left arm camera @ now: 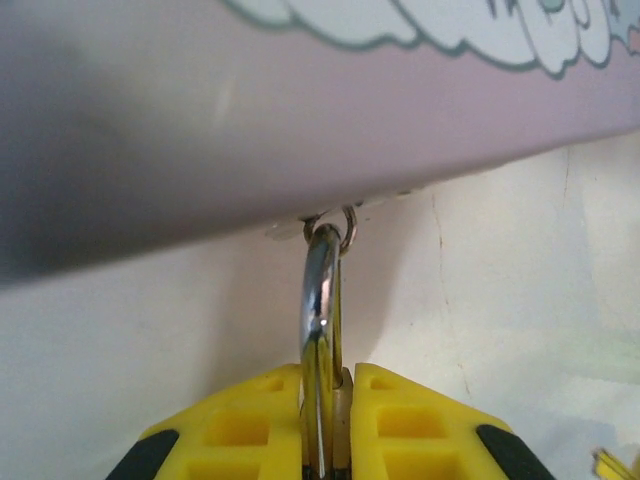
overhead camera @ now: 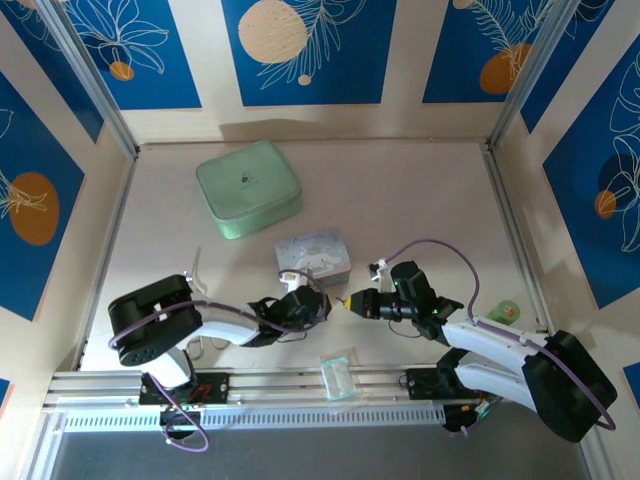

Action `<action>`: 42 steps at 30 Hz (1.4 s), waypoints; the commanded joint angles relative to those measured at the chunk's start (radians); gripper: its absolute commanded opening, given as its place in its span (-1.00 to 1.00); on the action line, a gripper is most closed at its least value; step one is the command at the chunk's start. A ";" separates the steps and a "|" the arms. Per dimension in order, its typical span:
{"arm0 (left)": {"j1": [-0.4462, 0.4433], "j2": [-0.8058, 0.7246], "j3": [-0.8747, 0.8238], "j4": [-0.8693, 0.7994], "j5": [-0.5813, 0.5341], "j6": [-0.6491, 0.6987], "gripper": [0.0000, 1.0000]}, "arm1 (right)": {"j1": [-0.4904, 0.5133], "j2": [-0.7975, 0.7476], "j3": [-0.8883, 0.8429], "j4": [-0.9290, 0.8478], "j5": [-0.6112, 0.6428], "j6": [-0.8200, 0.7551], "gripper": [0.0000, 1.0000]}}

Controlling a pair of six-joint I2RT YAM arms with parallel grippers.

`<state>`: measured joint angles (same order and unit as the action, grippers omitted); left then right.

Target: Unlock a padlock with a key

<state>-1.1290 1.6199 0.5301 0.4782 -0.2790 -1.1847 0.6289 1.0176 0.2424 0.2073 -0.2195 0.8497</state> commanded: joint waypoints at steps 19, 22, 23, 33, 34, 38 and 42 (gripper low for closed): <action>-0.003 -0.111 -0.161 0.259 -0.082 -0.406 -1.00 | -0.004 0.124 -0.044 0.221 -0.196 0.447 -1.00; -0.003 -0.084 -0.173 0.344 -0.081 -0.438 -1.00 | 0.008 0.216 -0.033 0.323 -0.232 0.477 -1.00; -0.003 -0.081 -0.169 0.342 -0.084 -0.438 -1.00 | 0.009 0.244 -0.040 0.376 -0.239 0.493 -1.00; -0.003 -0.094 -0.175 0.331 -0.115 -0.464 -1.00 | -0.006 0.329 -0.069 0.518 -0.278 0.526 -1.00; -0.003 -0.095 -0.174 0.331 -0.112 -0.464 -1.00 | -0.008 0.332 -0.066 0.510 -0.281 0.521 -1.00; -0.003 -0.099 -0.168 0.350 -0.105 -0.463 -1.00 | -0.013 0.355 -0.053 0.530 -0.302 0.521 -1.00; -0.003 -0.098 -0.170 0.362 -0.103 -0.467 -1.00 | -0.028 0.358 -0.061 0.542 -0.298 0.529 -1.00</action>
<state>-1.1290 1.5311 0.3653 0.7475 -0.3603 -1.6226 0.6128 1.3674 0.1833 0.7189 -0.4915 1.3663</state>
